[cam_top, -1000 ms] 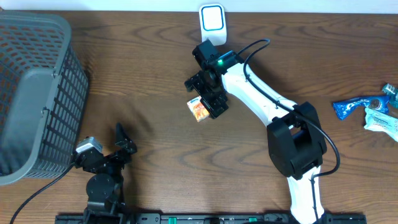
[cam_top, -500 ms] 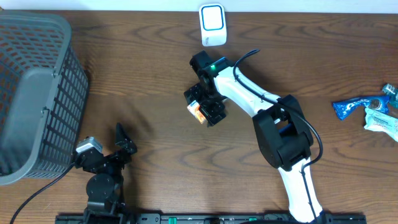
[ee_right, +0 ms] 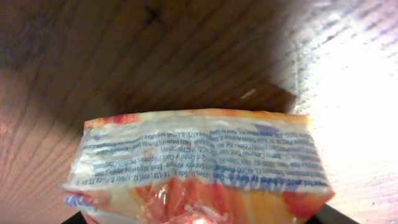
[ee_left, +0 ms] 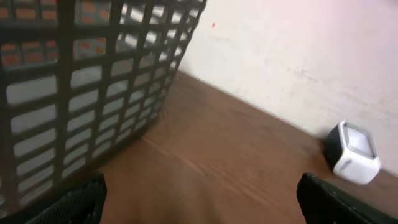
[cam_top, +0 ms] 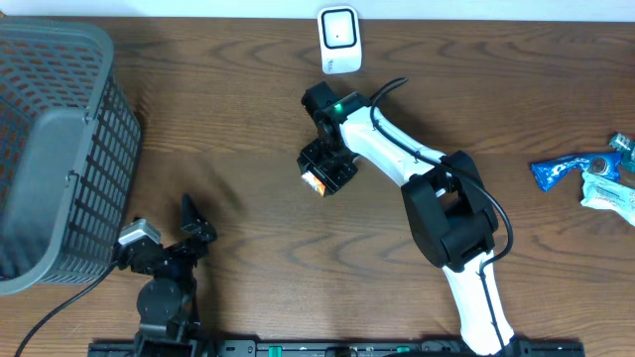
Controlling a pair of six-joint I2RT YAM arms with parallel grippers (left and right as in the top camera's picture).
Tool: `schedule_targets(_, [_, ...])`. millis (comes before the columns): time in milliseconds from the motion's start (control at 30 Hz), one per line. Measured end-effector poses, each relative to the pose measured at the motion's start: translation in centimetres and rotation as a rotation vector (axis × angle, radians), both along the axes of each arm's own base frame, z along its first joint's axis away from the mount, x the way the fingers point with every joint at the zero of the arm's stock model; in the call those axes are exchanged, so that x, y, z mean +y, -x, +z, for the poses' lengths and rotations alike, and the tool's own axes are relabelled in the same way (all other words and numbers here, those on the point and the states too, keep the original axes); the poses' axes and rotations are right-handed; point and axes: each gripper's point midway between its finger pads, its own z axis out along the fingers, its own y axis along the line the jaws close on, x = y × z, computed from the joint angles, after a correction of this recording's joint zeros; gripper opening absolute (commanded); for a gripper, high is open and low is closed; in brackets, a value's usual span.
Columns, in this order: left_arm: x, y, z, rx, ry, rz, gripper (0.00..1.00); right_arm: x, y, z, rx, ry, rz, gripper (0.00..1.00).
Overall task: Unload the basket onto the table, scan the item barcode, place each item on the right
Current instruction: 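Grasp the orange Kleenex pack with the right gripper, then lift the Kleenex pack and hold it over the scanner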
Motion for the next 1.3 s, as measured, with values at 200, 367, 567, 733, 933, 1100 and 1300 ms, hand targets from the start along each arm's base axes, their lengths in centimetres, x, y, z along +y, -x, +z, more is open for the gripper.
schedule_targets(200, [-0.3,-0.1,4.1,-0.186,0.022,-0.021,0.98,0.0,0.0,0.1,-0.024,-0.009,0.076,0.52])
schedule_targets(367, [-2.2,-0.5,3.3,-0.132,-0.067,-0.128,0.98,-0.1,0.0,0.1,-0.030,-0.010,0.100,0.54])
schedule_targets(567, [-6.4,-0.6,0.0,0.007,-0.218,-0.390,0.98,-0.1,0.0,0.1,-0.043,-0.011,0.138,0.52])
schedule_targets(733, [-7.2,-0.3,-1.5,0.074,-0.247,-0.448,0.98,-0.2,0.0,0.1,-0.060,-0.017,0.201,0.42])
schedule_targets(933, [-7.4,-0.2,-1.6,0.084,-0.252,-0.465,0.98,-0.7,0.0,0.7,-0.061,0.012,0.296,0.36])
schedule_targets(1100, [-7.5,-0.2,-1.6,0.085,-0.261,-0.471,0.98,-3.0,1.5,1.8,0.037,0.109,0.383,0.41])
schedule_targets(1300, [-7.6,-0.2,-1.6,0.084,-0.265,-0.473,0.98,-2.7,2.8,5.6,0.072,0.020,0.555,0.40])
